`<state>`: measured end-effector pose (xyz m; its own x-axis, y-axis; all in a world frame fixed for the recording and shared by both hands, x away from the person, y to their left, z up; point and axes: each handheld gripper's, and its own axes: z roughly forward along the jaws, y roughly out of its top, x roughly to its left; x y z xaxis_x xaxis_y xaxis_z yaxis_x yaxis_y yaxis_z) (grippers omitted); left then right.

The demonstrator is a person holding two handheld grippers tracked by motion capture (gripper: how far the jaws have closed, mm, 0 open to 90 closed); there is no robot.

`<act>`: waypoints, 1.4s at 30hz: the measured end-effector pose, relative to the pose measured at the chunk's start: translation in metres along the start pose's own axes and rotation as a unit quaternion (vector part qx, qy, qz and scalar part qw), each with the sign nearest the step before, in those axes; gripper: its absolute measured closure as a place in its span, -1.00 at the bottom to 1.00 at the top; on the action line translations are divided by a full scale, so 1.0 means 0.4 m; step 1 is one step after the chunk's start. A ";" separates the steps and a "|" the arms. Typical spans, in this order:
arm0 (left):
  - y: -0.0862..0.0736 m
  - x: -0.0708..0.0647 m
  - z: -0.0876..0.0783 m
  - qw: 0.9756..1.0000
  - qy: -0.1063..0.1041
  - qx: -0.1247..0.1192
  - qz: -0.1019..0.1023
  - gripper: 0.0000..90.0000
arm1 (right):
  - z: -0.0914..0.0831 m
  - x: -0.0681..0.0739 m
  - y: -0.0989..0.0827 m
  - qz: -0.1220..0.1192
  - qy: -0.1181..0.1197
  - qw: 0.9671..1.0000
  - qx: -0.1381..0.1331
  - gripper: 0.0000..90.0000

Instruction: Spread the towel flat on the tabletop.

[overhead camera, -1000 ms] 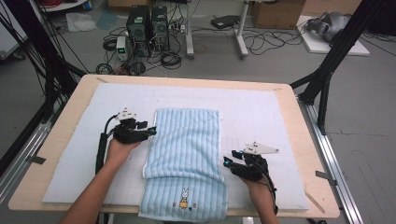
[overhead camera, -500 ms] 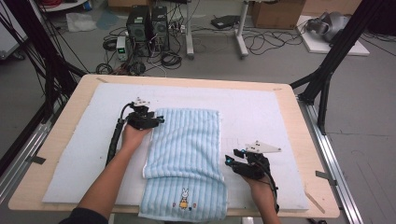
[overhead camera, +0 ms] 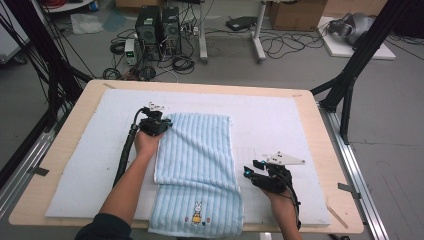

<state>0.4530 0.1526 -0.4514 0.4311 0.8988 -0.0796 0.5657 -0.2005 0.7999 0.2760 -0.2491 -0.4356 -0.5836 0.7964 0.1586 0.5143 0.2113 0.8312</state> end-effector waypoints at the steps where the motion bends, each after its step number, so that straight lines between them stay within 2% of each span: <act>1: 0.001 0.004 -0.003 1.000 -0.002 -0.004 -0.005 0.59 | 0.000 -0.002 -0.001 0.000 0.000 1.000 0.000 0.16; 2: 0.001 0.006 -0.005 1.000 -0.005 -0.010 -0.006 0.28 | 0.002 -0.004 -0.001 0.000 0.000 1.000 0.001 0.16; 3: 0.003 0.011 -0.016 1.000 -0.013 -0.010 -0.002 0.12 | 0.003 -0.005 -0.001 0.000 0.000 1.000 0.001 0.15; 6: 0.002 0.022 -0.045 0.998 -0.051 -0.021 -0.015 -0.06 | 0.008 -0.009 0.000 0.000 0.000 1.000 0.002 0.14; 9: -0.014 0.033 -0.094 0.994 -0.086 -0.057 -0.033 -0.19 | 0.012 -0.009 0.005 -0.001 0.001 1.000 0.001 0.11; 11: -0.026 0.037 -0.126 0.992 -0.097 -0.066 -0.041 -0.35 | 0.012 -0.009 0.007 0.002 -0.001 1.000 0.001 0.07; 12: -0.030 0.040 -0.138 0.992 -0.103 -0.066 -0.041 -0.50 | 0.011 -0.009 0.010 0.002 -0.003 1.000 0.000 0.05; 14: -0.045 0.050 -0.175 0.988 -0.123 -0.081 -0.040 -0.51 | 0.009 -0.010 0.013 0.003 -0.005 1.000 -0.004 0.02; 16: -0.056 0.058 -0.204 0.988 -0.124 -0.088 -0.036 -0.52 | 0.011 -0.013 0.017 0.002 -0.005 1.000 -0.011 0.00; 17: -0.062 0.063 -0.220 0.987 -0.126 -0.097 -0.036 -0.52 | 0.013 -0.014 0.020 0.004 -0.008 1.000 -0.009 -0.01; 19: -0.078 0.077 -0.252 0.983 -0.137 -0.120 -0.030 -0.53 | 0.023 -0.020 0.029 0.007 -0.013 1.000 -0.005 -0.03; 20: -0.086 0.084 -0.264 0.982 -0.137 -0.126 -0.025 -0.56 | 0.028 -0.023 0.036 0.010 -0.017 1.000 -0.005 -0.04; 23: -0.102 0.106 -0.285 0.982 -0.132 -0.134 -0.023 -0.57 | 0.048 -0.030 0.059 0.025 -0.022 0.999 -0.016 -0.03; 24: -0.103 0.115 -0.288 0.982 -0.130 -0.132 -0.022 -0.57 | 0.058 -0.032 0.069 0.029 -0.023 0.999 -0.017 -0.01; 26: -0.108 0.122 -0.293 0.982 -0.130 -0.136 -0.028 -0.57 | 0.080 -0.034 0.092 0.026 -0.029 0.999 -0.008 0.05; 31: -0.112 0.117 -0.285 0.983 -0.137 -0.124 -0.018 -0.55 | 0.151 -0.041 0.168 0.005 -0.045 0.999 0.005 0.24; 36: -0.117 0.103 -0.275 0.984 -0.140 -0.114 -0.004 -0.48 | 0.258 -0.042 0.231 -0.012 -0.050 0.997 0.050 0.30; 38: -0.120 0.098 -0.271 0.983 -0.145 -0.112 -0.002 -0.48 | 0.301 -0.039 0.245 -0.023 -0.059 0.996 0.067 0.27; 42: -0.124 0.094 -0.269 0.982 -0.153 -0.113 -0.001 -0.41 | 0.364 -0.042 0.256 -0.008 -0.064 0.994 0.085 0.14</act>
<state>0.3656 0.2383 -0.4302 0.6407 0.7329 -0.2288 0.4119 -0.0766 0.9080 0.4299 -0.1582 -0.4305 -0.5131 0.8557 0.0671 0.6107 0.3090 0.7290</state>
